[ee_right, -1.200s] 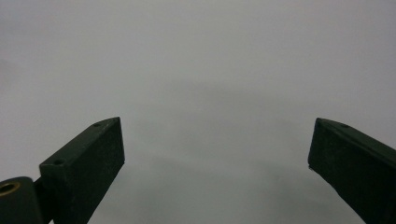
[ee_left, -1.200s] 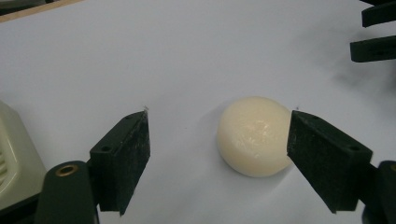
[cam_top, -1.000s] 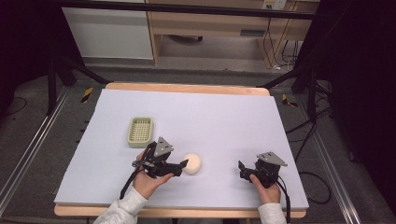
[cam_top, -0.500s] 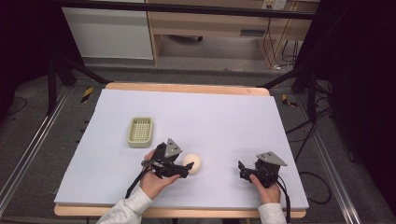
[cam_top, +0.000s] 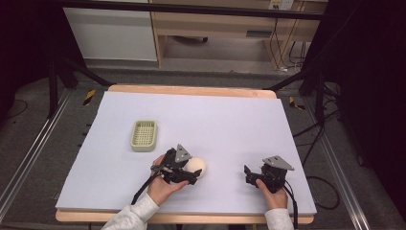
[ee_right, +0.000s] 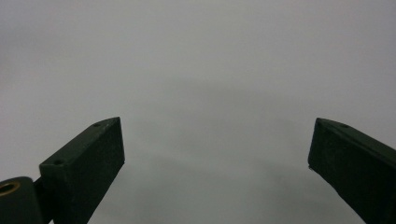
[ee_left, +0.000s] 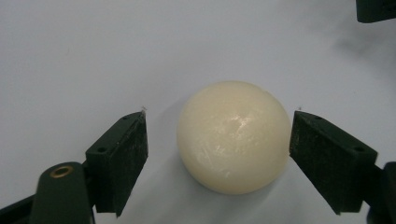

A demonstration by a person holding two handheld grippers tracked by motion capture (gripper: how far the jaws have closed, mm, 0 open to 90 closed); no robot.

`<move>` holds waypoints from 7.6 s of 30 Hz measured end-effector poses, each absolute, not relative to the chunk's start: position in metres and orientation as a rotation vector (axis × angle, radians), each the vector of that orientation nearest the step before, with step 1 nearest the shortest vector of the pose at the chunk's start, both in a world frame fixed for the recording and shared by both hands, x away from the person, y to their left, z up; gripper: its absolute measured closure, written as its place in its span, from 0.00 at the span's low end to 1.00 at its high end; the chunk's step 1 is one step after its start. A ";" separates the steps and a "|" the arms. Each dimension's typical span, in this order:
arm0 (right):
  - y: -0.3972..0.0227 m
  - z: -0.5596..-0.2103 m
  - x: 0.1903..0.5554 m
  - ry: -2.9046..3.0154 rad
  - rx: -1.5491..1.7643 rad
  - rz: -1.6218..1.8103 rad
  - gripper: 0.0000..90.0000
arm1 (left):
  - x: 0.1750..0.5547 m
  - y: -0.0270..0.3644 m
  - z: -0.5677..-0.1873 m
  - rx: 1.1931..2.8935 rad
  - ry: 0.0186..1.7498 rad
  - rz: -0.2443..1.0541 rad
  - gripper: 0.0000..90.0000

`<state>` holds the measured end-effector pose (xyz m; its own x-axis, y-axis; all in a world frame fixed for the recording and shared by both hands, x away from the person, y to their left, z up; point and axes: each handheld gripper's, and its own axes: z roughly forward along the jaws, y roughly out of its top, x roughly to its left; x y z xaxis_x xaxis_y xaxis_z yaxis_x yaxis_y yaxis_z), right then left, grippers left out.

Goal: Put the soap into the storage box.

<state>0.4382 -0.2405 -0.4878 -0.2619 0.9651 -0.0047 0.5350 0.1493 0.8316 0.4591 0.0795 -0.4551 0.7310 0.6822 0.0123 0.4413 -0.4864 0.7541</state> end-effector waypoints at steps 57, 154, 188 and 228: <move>-0.240 -0.488 0.438 1.878 1.428 0.995 0.05 | 0.465 0.060 -0.464 2.276 0.830 0.369 0.27; -0.240 -0.488 0.439 1.890 1.426 0.993 0.05 | 0.521 0.200 -0.407 1.988 1.192 0.493 0.27; -0.239 -0.488 0.439 1.888 1.418 0.984 0.05 | 0.555 0.230 -0.421 1.977 1.326 0.542 0.27; -0.239 -0.488 0.439 1.888 1.416 0.982 0.05 | 0.568 0.223 -0.440 2.070 1.350 0.542 0.27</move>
